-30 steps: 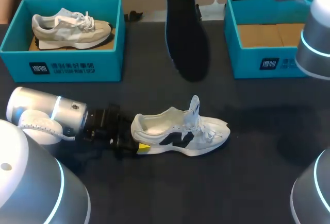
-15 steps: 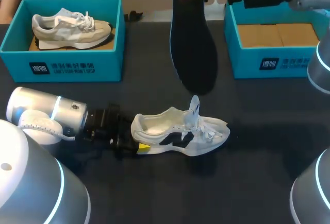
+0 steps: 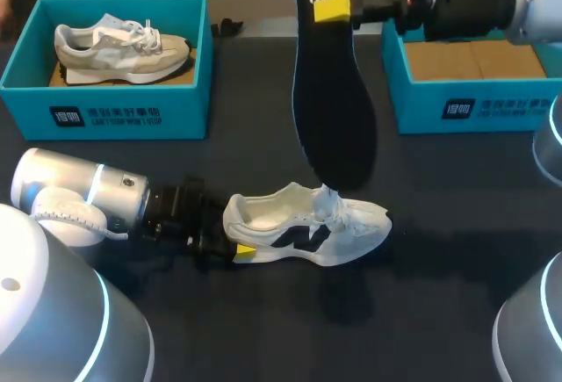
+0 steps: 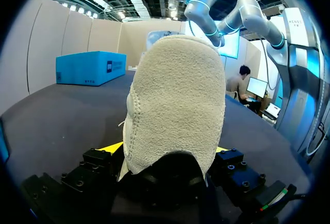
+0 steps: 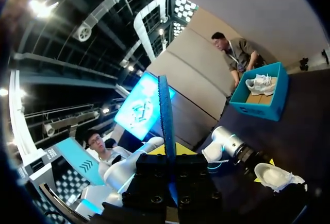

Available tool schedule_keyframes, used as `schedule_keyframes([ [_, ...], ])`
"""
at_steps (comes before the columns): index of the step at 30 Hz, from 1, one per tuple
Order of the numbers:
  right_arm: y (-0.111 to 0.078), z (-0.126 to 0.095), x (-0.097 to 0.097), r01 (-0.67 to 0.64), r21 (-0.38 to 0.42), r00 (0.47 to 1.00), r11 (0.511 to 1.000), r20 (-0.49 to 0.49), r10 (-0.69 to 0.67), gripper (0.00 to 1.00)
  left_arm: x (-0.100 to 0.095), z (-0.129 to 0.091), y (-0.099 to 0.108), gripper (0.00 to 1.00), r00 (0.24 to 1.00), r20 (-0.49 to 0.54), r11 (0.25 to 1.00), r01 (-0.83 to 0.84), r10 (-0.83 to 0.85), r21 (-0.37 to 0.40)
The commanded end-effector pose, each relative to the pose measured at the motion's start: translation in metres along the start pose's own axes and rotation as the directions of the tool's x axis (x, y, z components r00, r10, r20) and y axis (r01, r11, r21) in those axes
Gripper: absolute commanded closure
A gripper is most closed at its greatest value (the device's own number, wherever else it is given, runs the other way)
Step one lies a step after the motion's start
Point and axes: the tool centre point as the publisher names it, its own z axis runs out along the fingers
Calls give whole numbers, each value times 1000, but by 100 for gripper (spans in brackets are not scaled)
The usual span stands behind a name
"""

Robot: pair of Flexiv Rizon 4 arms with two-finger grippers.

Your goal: Take the shoe out of the shoebox, open the shoe tongue, remove and reinsert the insole, then place the shoe into the shoebox

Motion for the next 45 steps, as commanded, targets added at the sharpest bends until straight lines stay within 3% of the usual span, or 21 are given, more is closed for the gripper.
schedule_keyframes([
  [1,-10,-8,0,-9,-3,1000,1000,-5,9,100,-1,2,2,100,1000,0,1000,0,0,-1],
  [7,-16,-9,4,6,33,999,999,-36,-5,100,-1,2,2,100,1000,0,1000,0,0,-1],
  [16,-27,-19,13,91,-10,995,996,-36,-92,100,-1,2,2,100,1000,0,1000,0,0,-1],
  [23,-36,-25,14,107,3,994,994,-34,-107,100,-1,2,2,100,1000,0,1000,0,0,-1],
  [42,-40,-28,15,115,3,992,993,-46,-115,100,-1,2,2,100,1000,0,1000,0,0,-1],
  [43,-40,-28,15,115,3,992,993,-46,-115,100,-1,2,2,99,1000,0,1000,0,0,-1],
  [45,-40,-28,15,115,3,992,993,-46,-115,100,1,0,0,86,1000,-15,1000,0,0,6],
])
